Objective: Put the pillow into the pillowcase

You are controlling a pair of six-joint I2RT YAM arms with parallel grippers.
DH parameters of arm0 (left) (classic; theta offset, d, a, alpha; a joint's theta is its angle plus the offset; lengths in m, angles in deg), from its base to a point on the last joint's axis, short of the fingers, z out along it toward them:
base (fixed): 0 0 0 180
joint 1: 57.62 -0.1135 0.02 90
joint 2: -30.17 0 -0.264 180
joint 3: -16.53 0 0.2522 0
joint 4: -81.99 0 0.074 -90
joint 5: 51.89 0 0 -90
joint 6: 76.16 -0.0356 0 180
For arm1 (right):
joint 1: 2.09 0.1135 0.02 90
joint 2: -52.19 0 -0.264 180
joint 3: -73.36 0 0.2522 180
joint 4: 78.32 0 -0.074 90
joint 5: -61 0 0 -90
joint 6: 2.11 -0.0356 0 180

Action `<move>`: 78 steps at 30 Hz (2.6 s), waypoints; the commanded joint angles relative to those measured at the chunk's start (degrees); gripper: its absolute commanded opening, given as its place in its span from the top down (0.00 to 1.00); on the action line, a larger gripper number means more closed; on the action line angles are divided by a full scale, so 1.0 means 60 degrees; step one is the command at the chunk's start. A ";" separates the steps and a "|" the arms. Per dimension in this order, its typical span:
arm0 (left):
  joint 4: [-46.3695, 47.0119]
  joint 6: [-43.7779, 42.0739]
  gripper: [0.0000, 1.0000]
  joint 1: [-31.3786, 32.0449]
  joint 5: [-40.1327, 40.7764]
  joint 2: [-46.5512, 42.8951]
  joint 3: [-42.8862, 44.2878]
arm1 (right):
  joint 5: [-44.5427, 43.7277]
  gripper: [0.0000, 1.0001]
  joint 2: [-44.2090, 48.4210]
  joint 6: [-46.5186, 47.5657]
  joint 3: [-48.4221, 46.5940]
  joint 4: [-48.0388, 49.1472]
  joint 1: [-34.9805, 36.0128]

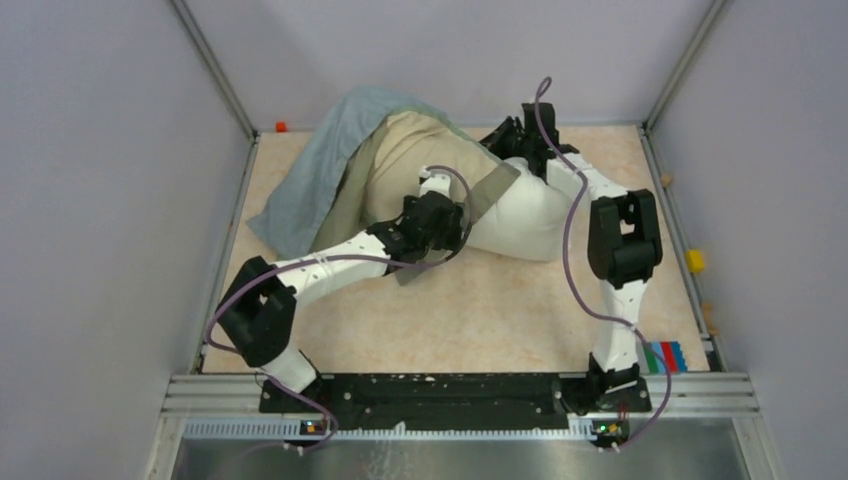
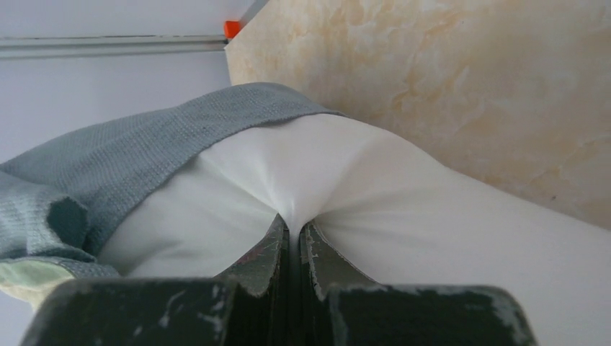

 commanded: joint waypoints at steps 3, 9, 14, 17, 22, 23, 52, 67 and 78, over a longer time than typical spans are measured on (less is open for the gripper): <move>0.2415 -0.1366 0.77 0.0065 -0.0048 0.0549 0.1825 | -0.0219 1.00 -0.2035 0.1414 -0.0658 -0.1944 0.0109; 0.1340 -0.2198 1.00 0.0151 -0.2248 0.0324 0.4169 | -0.0270 1.00 -0.2327 0.1307 -0.0515 -0.1934 0.0212; 0.0134 -0.2578 1.00 0.0205 -0.3285 0.0585 0.6410 | -0.0379 1.00 -0.1883 0.0080 0.0714 -0.0621 0.0536; -0.0325 -0.2530 1.00 0.0148 -0.3905 0.0778 0.7062 | -0.0542 1.00 -0.1684 -0.0422 0.0847 -0.0326 0.0613; -0.0814 -0.1416 1.00 -0.0955 -0.4719 0.0937 0.6548 | -0.0979 0.65 -0.1645 0.0469 -0.0576 -0.1627 0.0426; -0.0797 -0.1057 1.00 -0.1343 -0.5018 0.0930 0.6153 | -0.1170 0.53 -0.1590 0.0903 -0.0988 -0.2046 0.0337; -0.0352 -0.0836 1.00 -0.3454 -0.6053 0.4919 0.5706 | -0.4887 0.13 0.2171 0.4956 -0.3758 -0.4752 -0.1960; -0.1122 -0.0518 0.96 -0.2631 -0.7288 0.7130 0.7275 | -0.3530 0.16 0.3346 0.4145 0.3756 -0.2726 -0.1605; -0.0778 -0.0865 0.43 -0.2109 -0.6530 0.2898 0.4112 | -0.3828 0.19 0.6827 0.2526 0.7682 -0.1349 0.0689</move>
